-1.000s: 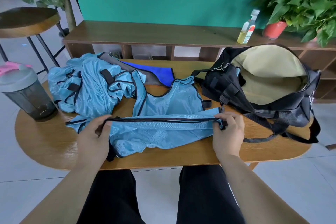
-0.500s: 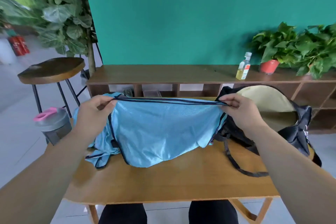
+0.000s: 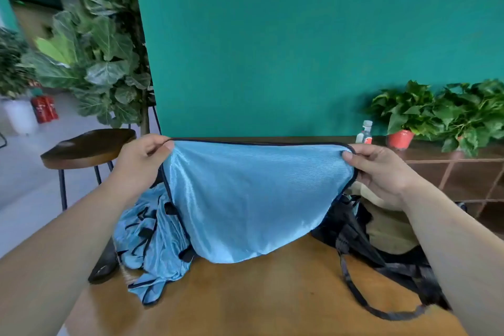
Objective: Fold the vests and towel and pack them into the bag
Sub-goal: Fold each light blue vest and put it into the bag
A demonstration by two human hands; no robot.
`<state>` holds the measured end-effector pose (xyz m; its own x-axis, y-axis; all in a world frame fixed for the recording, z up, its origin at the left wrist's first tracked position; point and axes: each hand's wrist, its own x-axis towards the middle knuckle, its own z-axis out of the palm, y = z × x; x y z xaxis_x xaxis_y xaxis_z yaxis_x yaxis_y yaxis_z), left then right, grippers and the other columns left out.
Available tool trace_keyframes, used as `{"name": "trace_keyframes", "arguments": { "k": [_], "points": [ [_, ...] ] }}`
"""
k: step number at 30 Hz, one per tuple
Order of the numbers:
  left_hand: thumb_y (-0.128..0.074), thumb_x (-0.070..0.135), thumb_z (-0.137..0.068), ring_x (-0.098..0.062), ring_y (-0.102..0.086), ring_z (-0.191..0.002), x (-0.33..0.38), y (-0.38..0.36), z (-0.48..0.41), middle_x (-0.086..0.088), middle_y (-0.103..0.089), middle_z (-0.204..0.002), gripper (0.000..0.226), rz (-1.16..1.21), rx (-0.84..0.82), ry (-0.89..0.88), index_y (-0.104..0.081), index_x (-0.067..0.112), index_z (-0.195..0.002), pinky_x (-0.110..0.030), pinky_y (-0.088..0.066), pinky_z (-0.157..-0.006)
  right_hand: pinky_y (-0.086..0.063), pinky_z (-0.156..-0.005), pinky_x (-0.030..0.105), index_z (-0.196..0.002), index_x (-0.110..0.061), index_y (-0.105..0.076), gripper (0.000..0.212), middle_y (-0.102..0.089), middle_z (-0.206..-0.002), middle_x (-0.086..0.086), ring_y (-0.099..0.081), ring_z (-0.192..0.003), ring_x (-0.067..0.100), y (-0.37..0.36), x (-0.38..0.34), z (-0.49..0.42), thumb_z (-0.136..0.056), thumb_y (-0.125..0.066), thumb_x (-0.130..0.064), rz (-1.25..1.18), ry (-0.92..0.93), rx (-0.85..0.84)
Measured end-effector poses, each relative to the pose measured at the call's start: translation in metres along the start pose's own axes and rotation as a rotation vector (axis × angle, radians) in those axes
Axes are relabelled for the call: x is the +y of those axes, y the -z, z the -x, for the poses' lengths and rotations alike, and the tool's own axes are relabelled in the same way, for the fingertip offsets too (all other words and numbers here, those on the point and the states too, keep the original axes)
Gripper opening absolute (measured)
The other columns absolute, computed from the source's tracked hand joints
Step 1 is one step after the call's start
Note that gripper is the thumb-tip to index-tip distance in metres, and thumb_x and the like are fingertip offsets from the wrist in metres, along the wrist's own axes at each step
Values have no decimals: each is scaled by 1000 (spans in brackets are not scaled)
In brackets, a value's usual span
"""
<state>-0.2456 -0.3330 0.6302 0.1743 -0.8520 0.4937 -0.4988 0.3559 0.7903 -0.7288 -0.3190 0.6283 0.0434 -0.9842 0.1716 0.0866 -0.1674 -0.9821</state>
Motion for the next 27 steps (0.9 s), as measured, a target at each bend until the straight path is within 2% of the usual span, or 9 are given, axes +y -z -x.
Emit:
{"name": "trace_keyframes", "arguments": {
  "k": [2, 6, 11, 13, 17, 18, 22, 24, 27],
  "points": [
    [-63, 29, -105, -3, -67, -100, 5, 2, -10, 6, -75, -113, 21, 82, 16, 10, -74, 16, -119, -15, -47, -84, -62, -85, 36, -101, -8, -79, 33, -77, -103, 12, -67, -98, 28, -3, -7, -3, -76, -85, -28, -17, 65, 37],
    [-70, 22, -101, -14, -71, -106, 5, 2, -21, 1, -77, -112, 19, 89, -15, -6, -75, 13, -117, -23, -51, -93, -57, -70, 20, -82, -23, -82, 3, -77, -83, -5, -67, -73, 9, -11, -8, -12, -84, -85, -23, 224, 230, 271],
    [-74, 12, -97, 2, -70, -88, 1, 0, -20, 3, -77, -104, 15, 27, -40, -37, -77, 17, -111, -13, -49, -86, -54, -83, 19, -105, -26, -82, 19, -77, -98, -7, -69, -85, 8, -12, -7, -17, -90, -83, -14, 601, 320, 269],
    [-74, 10, -97, -2, -71, -92, -2, 1, -18, 4, -78, -104, 17, 18, -59, -41, -77, 19, -110, -16, -50, -89, -53, -86, 22, -110, -24, -81, 24, -77, -102, -8, -68, -87, 0, -14, -7, -18, -91, -81, -10, 657, 303, 242],
    [-74, 9, -96, -12, -74, -96, -9, 2, -15, 7, -80, -97, 20, -17, -89, -70, -78, 28, -104, -20, -55, -91, -49, -77, 6, -113, -22, -79, 27, -75, -105, -12, -65, -83, -12, -18, -7, -23, -97, -71, -1, 638, 242, 200],
    [-74, 10, -96, -10, -74, -94, -9, 1, -14, 10, -79, -96, 20, -21, -90, -72, -77, 29, -101, -15, -54, -87, -51, -78, 8, -111, -23, -79, 28, -75, -105, -10, -66, -83, -9, -19, -5, -24, -100, -67, -1, 607, 217, 200],
    [-74, 15, -98, 3, -70, -87, -6, -3, -10, 14, -77, -94, 17, -11, -86, -53, -73, 32, -97, -7, -50, -79, -57, -78, 47, -93, -31, -77, 36, -73, -98, 12, -65, -79, 27, -24, 4, -32, -105, -51, -9, 525, 133, 255],
    [-73, 20, -99, -2, -70, -90, -7, -6, -9, 10, -78, -96, 10, -23, -77, -41, -74, 30, -98, -14, -50, -82, -51, -70, 47, -88, -35, -76, 35, -69, -94, 20, -58, -77, 31, -29, 7, -34, -105, -51, -17, 532, 139, 281],
    [-73, 21, -98, -13, -71, -95, -9, -10, -9, 3, -77, -100, 5, -14, -77, -19, -75, 22, -103, -20, -52, -86, -56, -77, 45, -94, -33, -77, 18, -74, -94, 6, -66, -85, 31, -35, 10, -29, -103, -64, -24, 550, 197, 256]
  ]
}}
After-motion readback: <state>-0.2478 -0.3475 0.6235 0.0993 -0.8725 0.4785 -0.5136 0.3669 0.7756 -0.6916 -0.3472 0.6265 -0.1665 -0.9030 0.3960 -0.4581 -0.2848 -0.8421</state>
